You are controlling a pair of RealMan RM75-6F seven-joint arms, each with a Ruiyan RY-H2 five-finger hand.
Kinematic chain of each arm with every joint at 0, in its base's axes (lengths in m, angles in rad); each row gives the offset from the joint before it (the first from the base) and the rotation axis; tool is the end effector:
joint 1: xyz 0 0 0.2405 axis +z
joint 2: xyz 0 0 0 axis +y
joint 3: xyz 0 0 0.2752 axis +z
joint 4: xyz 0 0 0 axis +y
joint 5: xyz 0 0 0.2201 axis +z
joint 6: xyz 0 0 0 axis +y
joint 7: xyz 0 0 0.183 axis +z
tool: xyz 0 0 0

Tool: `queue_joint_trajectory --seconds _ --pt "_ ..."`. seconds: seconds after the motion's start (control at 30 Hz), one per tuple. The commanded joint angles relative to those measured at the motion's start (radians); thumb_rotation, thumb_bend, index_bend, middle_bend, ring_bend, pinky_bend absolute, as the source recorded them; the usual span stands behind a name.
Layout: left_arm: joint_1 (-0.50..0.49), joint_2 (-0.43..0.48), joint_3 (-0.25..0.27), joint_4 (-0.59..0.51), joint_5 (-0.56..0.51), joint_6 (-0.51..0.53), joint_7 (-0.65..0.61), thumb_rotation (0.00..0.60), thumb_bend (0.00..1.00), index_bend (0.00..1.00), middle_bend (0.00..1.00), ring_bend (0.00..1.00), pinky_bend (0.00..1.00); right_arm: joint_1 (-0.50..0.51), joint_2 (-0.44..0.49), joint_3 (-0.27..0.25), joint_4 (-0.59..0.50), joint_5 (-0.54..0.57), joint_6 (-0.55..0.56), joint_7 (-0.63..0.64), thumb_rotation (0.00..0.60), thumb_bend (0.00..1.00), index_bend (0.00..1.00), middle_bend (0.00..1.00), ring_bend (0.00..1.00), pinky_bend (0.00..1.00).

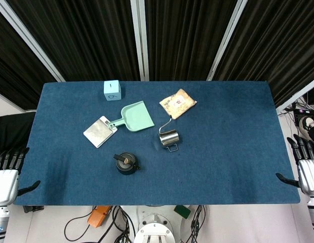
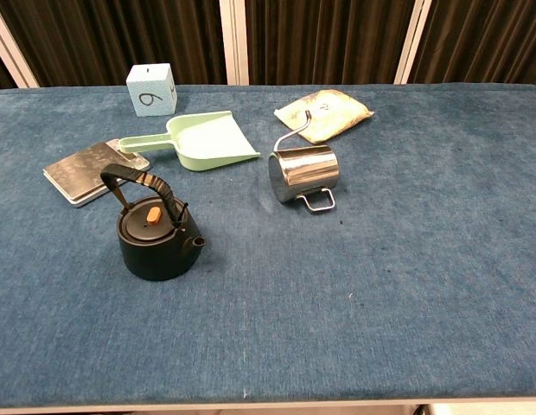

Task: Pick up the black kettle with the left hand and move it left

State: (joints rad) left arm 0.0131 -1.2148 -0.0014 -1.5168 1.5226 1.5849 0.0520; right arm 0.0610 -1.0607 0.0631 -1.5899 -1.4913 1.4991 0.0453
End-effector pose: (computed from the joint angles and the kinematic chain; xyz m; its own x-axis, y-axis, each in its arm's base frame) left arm -0.3550 0.1784 0.1407 0.4464 -0.0071 0.8948 0.8934 0.0607 -0.4452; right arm -0.3444 -0.2177 0.1865 0.4256 0.0211 0.9047 -0.9048 0.0232 0.4251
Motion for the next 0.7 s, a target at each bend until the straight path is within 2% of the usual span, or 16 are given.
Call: queue_joint_trajectory --seconds 0.03,0.2,0.33,0.4,0.6,0.7 --pt "-0.002 0.001 0.001 -0.004 0.001 -0.006 -0.001 0.600 0.09 0.07 0.06 0.00 0.00 -0.008 -0.001 -0.003 0.004 -0.004 0.008 0.026 0.600 0.08 0.00 0.02 0.00 0.00" --pt "-0.010 0.008 0.000 -0.021 0.011 -0.014 0.000 0.600 0.09 0.07 0.06 0.00 0.00 -0.003 0.014 -0.004 -0.001 -0.022 0.007 0.042 0.600 0.08 0.00 0.02 0.00 0.00" --pt "-0.038 0.022 -0.013 -0.058 0.058 -0.009 0.024 0.600 0.09 0.07 0.08 0.01 0.00 -0.001 0.028 0.004 -0.007 -0.031 0.019 0.046 0.600 0.08 0.00 0.02 0.00 0.00" --pt "-0.068 0.032 -0.024 -0.089 0.096 -0.015 0.043 0.600 0.09 0.11 0.10 0.03 0.00 -0.002 0.034 0.008 -0.011 -0.038 0.030 0.045 0.600 0.08 0.00 0.02 0.00 0.00" --pt "-0.196 0.050 -0.054 -0.229 0.186 -0.138 0.162 0.600 0.09 0.24 0.20 0.11 0.00 -0.005 0.047 0.014 -0.024 -0.060 0.058 0.038 0.600 0.08 0.00 0.02 0.00 0.00" --pt "-0.263 0.028 -0.067 -0.296 0.199 -0.231 0.246 0.600 0.09 0.25 0.23 0.15 0.00 -0.007 0.050 0.012 -0.027 -0.062 0.059 0.038 0.600 0.08 0.00 0.02 0.00 0.00"
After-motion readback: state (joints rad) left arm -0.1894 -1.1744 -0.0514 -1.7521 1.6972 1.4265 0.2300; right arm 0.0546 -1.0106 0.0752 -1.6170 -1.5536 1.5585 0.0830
